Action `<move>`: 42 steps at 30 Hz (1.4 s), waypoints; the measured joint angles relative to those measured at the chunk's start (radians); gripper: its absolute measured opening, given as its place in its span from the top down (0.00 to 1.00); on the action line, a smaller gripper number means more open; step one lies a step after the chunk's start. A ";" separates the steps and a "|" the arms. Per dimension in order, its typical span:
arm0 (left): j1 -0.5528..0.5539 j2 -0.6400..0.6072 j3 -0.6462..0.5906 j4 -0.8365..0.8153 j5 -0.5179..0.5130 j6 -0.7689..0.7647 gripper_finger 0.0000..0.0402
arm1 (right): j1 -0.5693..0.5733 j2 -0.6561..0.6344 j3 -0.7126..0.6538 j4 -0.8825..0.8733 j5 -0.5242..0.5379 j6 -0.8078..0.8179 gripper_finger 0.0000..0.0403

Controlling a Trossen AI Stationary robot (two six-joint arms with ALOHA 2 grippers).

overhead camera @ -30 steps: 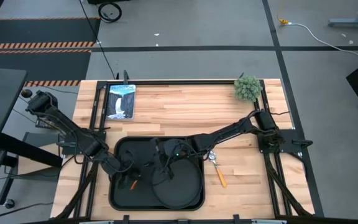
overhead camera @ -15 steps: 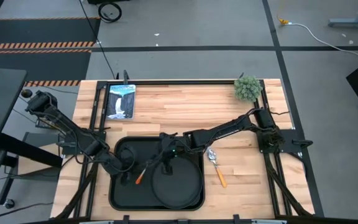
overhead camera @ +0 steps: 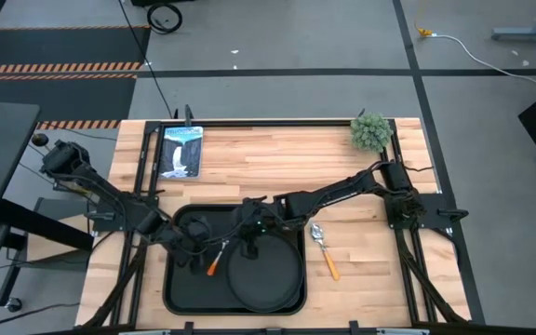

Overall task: Pick and place plate/cup/fork/spoon on tray
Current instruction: Put the orange fork on the black tray to the left of the black tray

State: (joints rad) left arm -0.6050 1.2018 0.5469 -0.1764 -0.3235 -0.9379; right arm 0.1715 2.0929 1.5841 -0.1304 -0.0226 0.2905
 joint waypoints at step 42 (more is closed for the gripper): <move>0.042 0.003 -0.001 0.018 0.050 0.054 0.97 | -0.039 0.000 0.000 0.070 -0.039 -0.039 0.97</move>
State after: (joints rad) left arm -0.5629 1.2049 0.5461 -0.1587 -0.2732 -0.8835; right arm 0.1322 2.0930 1.5841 -0.0606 -0.0612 0.2514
